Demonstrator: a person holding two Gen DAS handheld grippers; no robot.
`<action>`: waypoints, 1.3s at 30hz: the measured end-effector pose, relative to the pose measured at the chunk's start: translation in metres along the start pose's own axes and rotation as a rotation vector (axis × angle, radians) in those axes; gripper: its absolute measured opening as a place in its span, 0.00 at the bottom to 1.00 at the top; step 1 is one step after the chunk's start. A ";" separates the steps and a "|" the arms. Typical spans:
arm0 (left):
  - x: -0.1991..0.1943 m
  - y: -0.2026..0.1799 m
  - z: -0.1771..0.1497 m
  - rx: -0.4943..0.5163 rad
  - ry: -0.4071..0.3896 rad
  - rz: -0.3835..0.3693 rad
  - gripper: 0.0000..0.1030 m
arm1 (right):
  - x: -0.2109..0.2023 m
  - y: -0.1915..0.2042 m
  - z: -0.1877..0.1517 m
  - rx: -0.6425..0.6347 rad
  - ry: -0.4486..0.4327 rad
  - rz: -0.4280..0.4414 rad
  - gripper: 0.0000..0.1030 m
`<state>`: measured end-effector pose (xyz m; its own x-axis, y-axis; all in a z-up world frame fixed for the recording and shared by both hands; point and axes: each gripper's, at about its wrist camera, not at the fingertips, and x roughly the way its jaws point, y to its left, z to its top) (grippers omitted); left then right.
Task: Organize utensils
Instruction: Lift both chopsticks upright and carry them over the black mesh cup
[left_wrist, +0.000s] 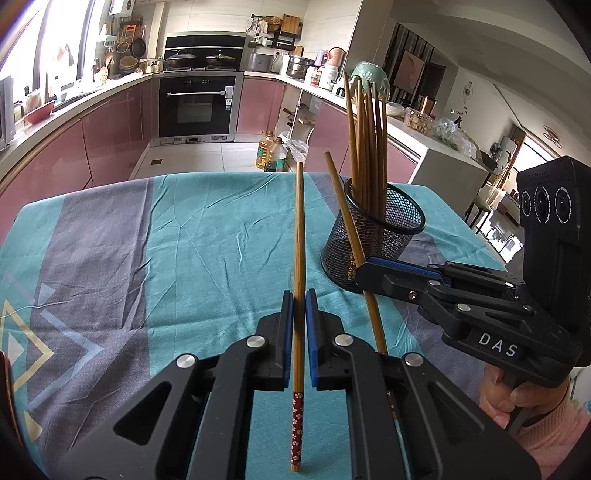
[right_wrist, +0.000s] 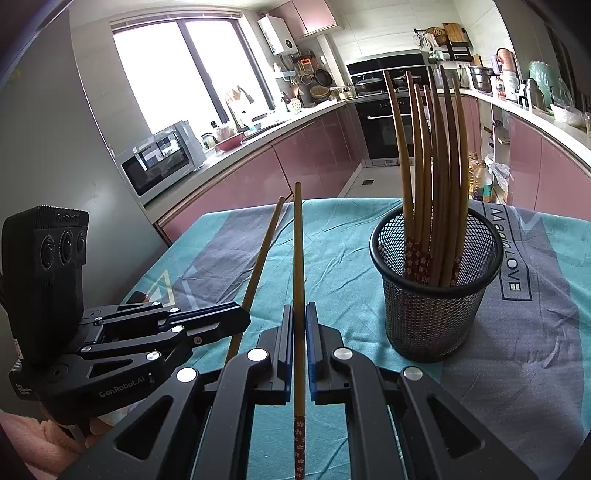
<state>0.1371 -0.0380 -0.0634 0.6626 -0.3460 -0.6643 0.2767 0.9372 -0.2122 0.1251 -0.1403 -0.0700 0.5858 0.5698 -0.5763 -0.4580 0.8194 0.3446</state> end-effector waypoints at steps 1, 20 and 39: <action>-0.001 0.000 0.000 0.000 -0.001 -0.001 0.07 | 0.000 0.000 0.001 0.000 -0.001 0.001 0.05; -0.004 -0.004 0.000 0.007 -0.014 -0.017 0.07 | -0.006 0.005 0.002 -0.002 -0.021 0.008 0.05; -0.006 -0.009 0.002 0.014 -0.021 -0.026 0.07 | -0.012 0.007 0.005 -0.002 -0.039 0.010 0.05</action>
<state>0.1320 -0.0440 -0.0558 0.6695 -0.3716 -0.6432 0.3036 0.9271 -0.2195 0.1184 -0.1416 -0.0571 0.6068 0.5798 -0.5437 -0.4651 0.8137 0.3487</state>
